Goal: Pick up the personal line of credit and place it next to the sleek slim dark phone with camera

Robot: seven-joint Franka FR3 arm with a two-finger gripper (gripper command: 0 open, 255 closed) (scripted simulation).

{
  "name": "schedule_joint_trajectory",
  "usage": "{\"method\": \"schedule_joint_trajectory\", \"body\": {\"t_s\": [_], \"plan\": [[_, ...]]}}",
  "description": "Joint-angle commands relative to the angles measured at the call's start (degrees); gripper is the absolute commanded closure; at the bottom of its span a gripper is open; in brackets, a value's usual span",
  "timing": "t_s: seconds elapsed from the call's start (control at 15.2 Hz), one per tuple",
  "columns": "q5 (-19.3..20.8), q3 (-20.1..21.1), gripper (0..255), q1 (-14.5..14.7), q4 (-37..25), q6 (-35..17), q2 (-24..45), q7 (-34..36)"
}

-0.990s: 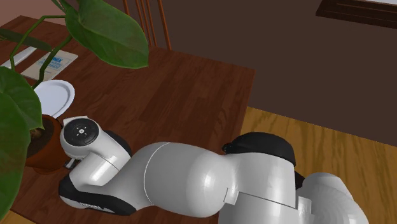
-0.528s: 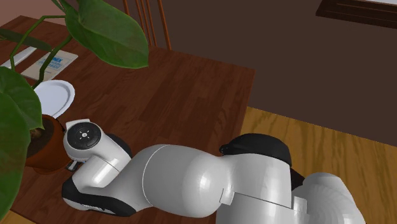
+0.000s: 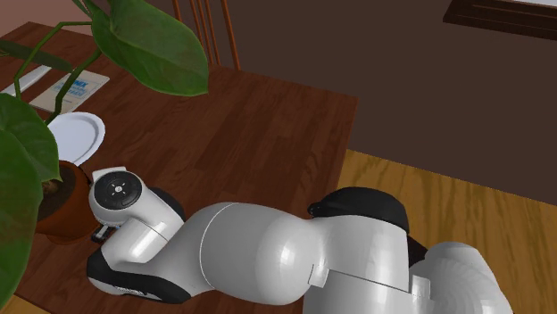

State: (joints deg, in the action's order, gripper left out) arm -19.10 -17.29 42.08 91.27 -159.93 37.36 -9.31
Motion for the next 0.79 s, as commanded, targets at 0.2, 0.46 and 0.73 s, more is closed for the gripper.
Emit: {"method": "schedule_joint_trajectory", "body": {"t_s": [0.2, 0.46, 0.73], "plan": [[2.0, -2.54, 0, 2.93, 6.78, 1.17, -7.92, 1.07], [2.01, -2.52, 0, 2.92, 6.78, 1.17, -7.92, 1.08], [2.01, -2.52, 0, 2.91, 6.77, 1.17, -7.91, 1.08]]}}
